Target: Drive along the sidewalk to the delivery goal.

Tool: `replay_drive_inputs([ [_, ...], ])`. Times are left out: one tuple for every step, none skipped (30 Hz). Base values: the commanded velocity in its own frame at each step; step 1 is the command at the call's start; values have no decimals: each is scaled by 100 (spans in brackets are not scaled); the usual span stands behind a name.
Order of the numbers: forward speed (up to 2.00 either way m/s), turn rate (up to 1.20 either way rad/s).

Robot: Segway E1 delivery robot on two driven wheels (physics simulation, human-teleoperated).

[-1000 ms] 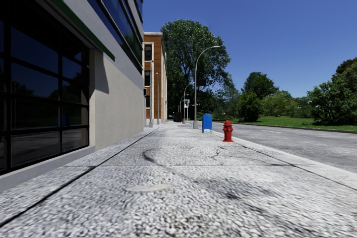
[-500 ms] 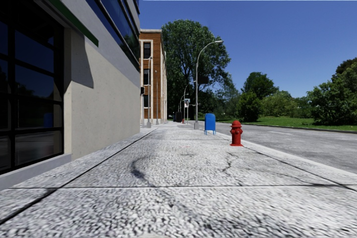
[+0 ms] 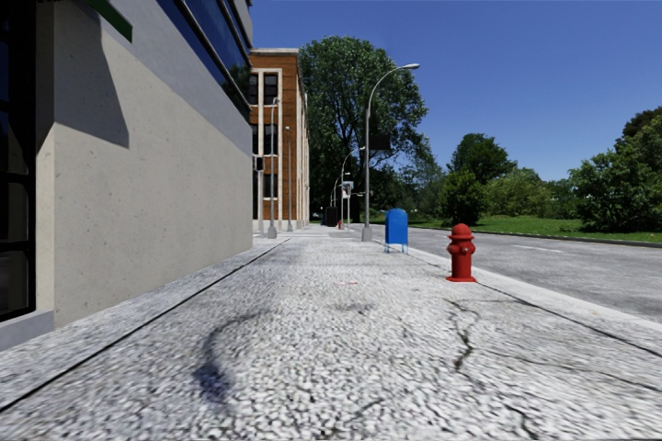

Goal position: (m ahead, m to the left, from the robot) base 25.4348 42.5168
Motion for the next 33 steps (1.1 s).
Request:
replay_drive_inputs([
  [200,0],
  [200,0],
  [200,0],
  [200,0],
  [200,0],
  [200,0],
  [200,0],
  [200,0],
  [200,9],
  [200,13],
  [200,13],
  [200,21],
  [200,25],
  [200,26],
  [200,26],
  [200,26],
  [200,26],
  [200,26],
  [200,26],
  [200,25],
  [200,25],
  [200,25],
  [200,25],
  [200,29],
  [200,33],
  [200,33],
  [200,34],
  [200,35],
  [200,35],
  [200,0],
  [200,0],
  [200,0],
  [200,0],
])
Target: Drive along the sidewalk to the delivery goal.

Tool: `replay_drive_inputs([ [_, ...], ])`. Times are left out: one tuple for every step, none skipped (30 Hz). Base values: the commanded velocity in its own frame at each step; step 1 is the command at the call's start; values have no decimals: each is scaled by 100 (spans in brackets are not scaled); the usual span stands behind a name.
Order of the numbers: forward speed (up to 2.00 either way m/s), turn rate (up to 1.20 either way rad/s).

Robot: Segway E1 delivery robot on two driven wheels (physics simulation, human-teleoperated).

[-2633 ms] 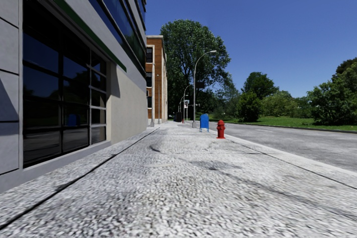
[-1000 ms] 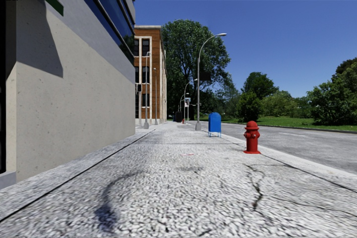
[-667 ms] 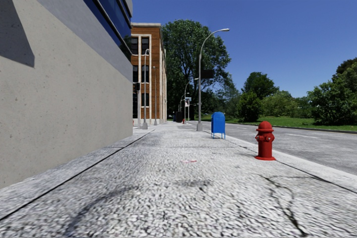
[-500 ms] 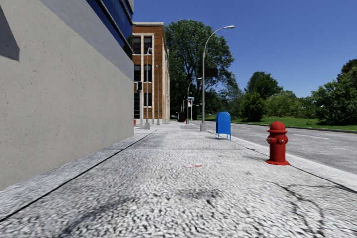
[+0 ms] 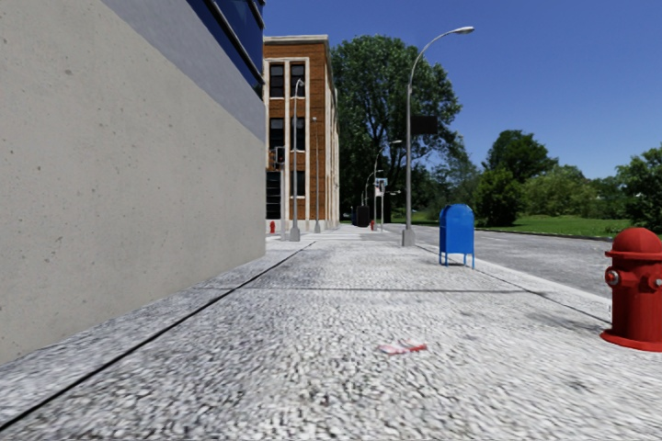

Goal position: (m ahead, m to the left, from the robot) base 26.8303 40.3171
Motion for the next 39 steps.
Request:
replay_drive_inputs([
  [200,0],
  [200,0],
  [200,0],
  [200,0],
  [200,0],
  [200,0],
  [200,0],
  [200,0],
  [200,0],
  [200,0],
  [200,0],
  [200,0],
  [200,0],
  [200,0],
  [200,0],
  [200,0],
  [200,0],
  [200,0],
  [200,0],
  [200,0],
  [200,0],
  [200,0],
  [200,0],
  [200,0],
  [200,0],
  [200,0],
  [200,0],
  [200,0],
  [200,0],
  [200,0],
  [200,0],
  [200,0],
  [200,0],
  [200,0],
  [200,0],
  [200,0],
  [200,0],
  [200,0],
  [200,0],
])
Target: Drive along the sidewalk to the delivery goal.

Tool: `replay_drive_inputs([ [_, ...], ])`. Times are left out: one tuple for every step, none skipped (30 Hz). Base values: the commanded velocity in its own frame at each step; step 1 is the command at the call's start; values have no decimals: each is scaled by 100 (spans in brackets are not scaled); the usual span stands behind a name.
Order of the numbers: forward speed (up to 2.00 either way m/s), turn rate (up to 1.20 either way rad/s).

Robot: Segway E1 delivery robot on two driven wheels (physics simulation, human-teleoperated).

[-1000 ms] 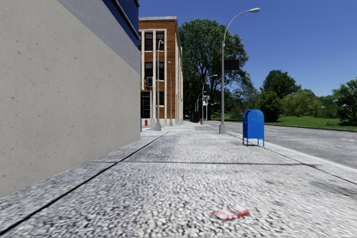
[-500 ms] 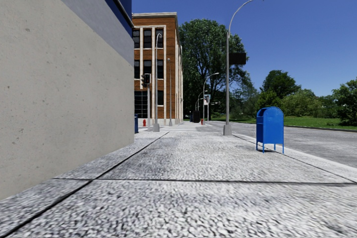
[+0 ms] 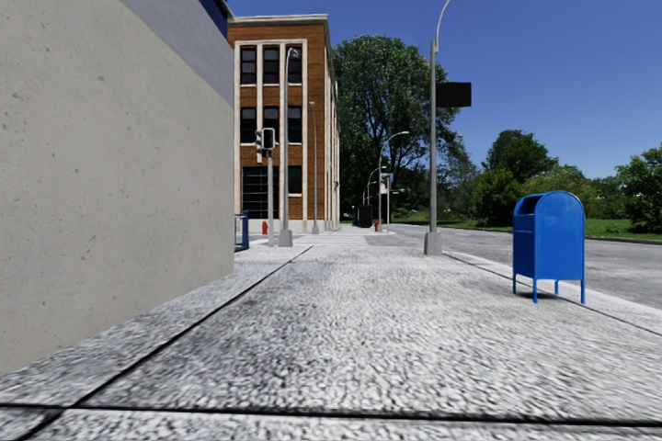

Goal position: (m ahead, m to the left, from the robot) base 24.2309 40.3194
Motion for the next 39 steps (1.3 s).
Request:
replay_drive_inputs([
  [200,0],
  [200,0],
  [200,0],
  [200,0],
  [200,0],
  [200,0],
  [200,0],
  [200,0],
  [200,0],
  [200,0],
  [200,0],
  [200,0],
  [200,0],
  [200,0],
  [200,0],
  [200,0],
  [200,0],
  [200,0],
  [200,0],
  [200,0],
  [200,0],
  [200,0],
  [200,0],
  [200,0],
  [200,0],
  [200,0],
  [200,0],
  [200,0],
  [200,0],
  [200,0],
  [200,0],
  [200,0],
  [200,0],
  [200,0],
  [200,0],
  [200,0],
  [200,0],
  [200,0],
  [200,0],
])
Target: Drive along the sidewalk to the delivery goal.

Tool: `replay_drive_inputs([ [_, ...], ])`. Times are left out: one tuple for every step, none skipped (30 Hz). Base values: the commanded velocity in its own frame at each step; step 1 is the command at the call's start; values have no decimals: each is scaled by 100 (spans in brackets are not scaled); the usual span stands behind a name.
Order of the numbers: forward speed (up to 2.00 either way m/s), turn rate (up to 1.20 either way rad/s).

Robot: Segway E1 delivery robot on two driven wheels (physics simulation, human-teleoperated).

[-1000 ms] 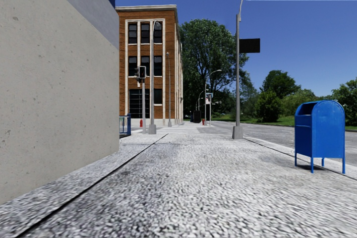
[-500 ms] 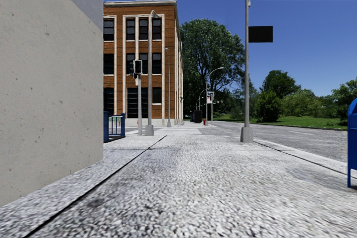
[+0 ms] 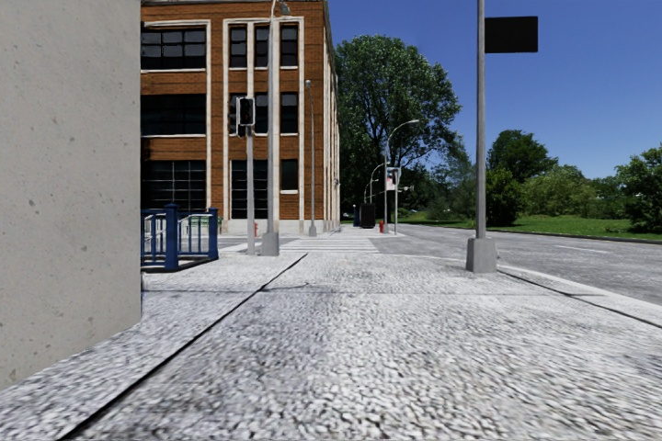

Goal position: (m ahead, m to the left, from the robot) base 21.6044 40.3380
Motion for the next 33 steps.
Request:
replay_drive_inputs([
  [200,0],
  [200,0],
  [200,0],
  [200,0],
  [200,0],
  [200,0],
  [200,0],
  [200,0],
  [200,0],
  [200,0],
  [200,0],
  [200,0],
  [200,0],
  [200,0],
  [200,0],
  [200,0],
  [200,0],
  [200,0],
  [200,0],
  [200,0],
  [200,0],
  [200,0],
  [200,0],
  [200,0],
  [200,0],
  [200,0],
  [200,0],
  [200,0],
  [200,0],
  [200,0],
  [200,0],
  [200,0],
  [200,0],
])
